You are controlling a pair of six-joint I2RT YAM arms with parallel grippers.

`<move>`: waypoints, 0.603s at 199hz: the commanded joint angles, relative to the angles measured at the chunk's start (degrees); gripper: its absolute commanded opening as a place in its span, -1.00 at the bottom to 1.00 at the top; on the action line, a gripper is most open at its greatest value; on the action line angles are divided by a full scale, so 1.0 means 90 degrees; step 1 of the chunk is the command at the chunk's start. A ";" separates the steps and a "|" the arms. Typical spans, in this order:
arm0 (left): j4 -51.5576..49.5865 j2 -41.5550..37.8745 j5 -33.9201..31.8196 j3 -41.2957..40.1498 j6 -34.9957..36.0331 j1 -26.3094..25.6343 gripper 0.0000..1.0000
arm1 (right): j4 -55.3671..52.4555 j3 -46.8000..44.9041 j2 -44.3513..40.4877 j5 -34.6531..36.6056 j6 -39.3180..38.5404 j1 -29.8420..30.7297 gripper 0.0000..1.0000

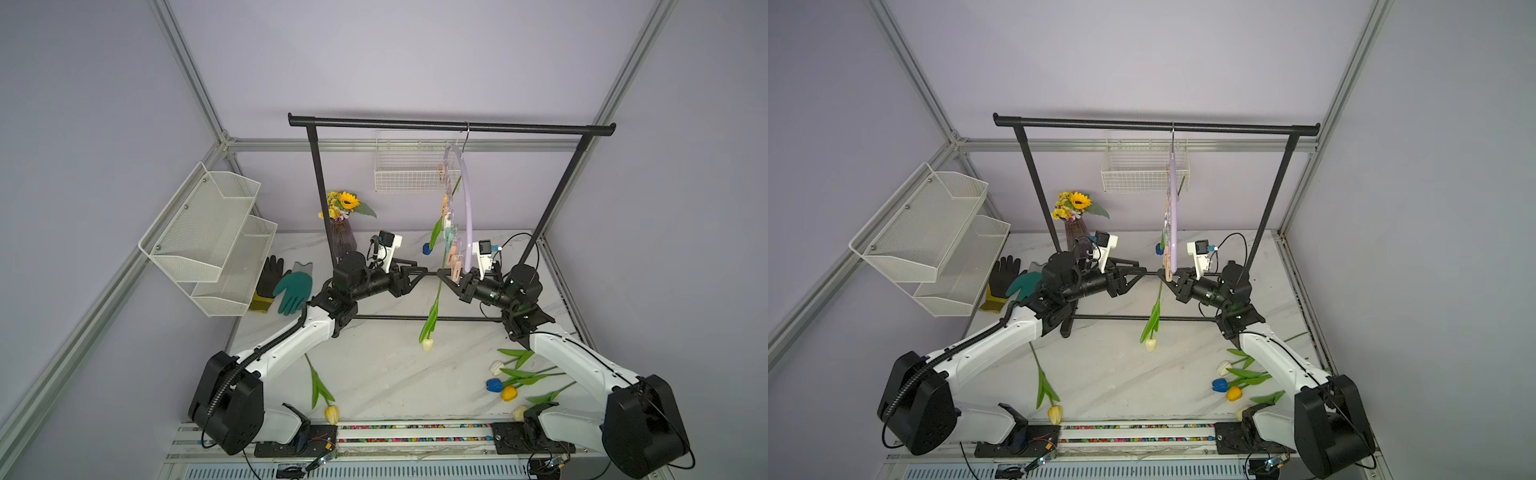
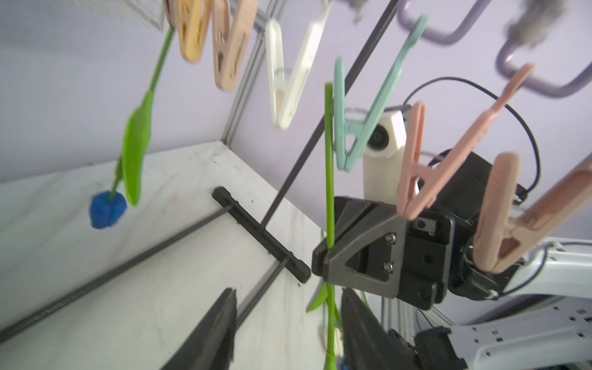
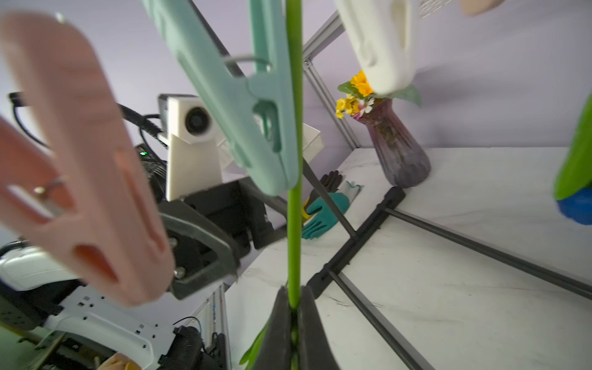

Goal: Dry the flowers on a clothes hanger
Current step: Pick up the flower at the center of the board, then open the clamp at the hanger.

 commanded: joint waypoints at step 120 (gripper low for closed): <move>-0.2627 0.1812 -0.0504 0.4332 0.2349 0.0410 0.05 | -0.3097 0.3774 0.1396 0.4322 -0.1606 -0.0455 -1.00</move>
